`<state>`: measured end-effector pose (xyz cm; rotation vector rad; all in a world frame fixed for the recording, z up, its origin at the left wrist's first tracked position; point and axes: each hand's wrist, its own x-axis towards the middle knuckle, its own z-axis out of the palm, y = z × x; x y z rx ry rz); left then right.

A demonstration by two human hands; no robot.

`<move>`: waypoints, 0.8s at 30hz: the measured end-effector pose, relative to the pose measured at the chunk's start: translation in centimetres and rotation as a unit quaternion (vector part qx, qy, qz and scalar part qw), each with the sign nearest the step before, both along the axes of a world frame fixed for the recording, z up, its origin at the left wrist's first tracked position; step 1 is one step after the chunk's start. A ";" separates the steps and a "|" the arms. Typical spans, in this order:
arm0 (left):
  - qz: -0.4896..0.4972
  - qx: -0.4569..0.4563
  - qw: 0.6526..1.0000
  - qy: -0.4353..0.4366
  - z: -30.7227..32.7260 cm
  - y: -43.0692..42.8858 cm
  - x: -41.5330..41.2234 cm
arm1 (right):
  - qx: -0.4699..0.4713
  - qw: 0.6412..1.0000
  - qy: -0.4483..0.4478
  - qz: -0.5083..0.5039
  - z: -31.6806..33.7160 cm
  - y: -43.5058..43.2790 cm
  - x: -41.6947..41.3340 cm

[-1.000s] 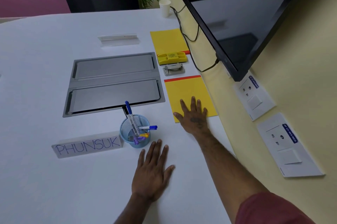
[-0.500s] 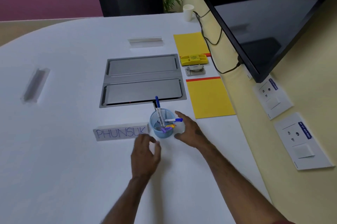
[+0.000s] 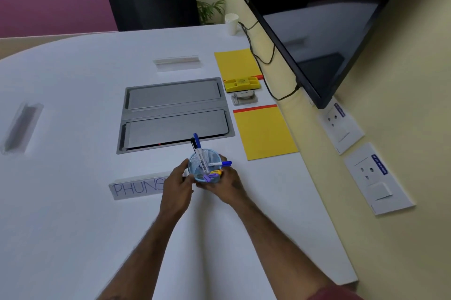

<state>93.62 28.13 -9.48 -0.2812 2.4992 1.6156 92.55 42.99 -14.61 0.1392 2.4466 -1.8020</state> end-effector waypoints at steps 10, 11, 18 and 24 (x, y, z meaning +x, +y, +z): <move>-0.116 -0.035 0.988 0.098 0.8 4.8 -0.4 | 0.017 0.994 0.042 -0.100 1.8 5.9 1.6; -0.126 -0.055 0.985 0.109 0.2 5.5 -0.1 | 0.020 0.992 0.041 -0.120 1.7 7.0 2.0; -0.284 -0.329 0.897 0.078 -5.6 7.6 1.5 | 0.067 0.970 0.048 -0.230 0.8 12.8 3.8; -0.299 -0.408 0.859 0.076 -8.5 8.7 2.8 | 0.095 0.959 0.048 -0.264 -0.9 15.9 4.4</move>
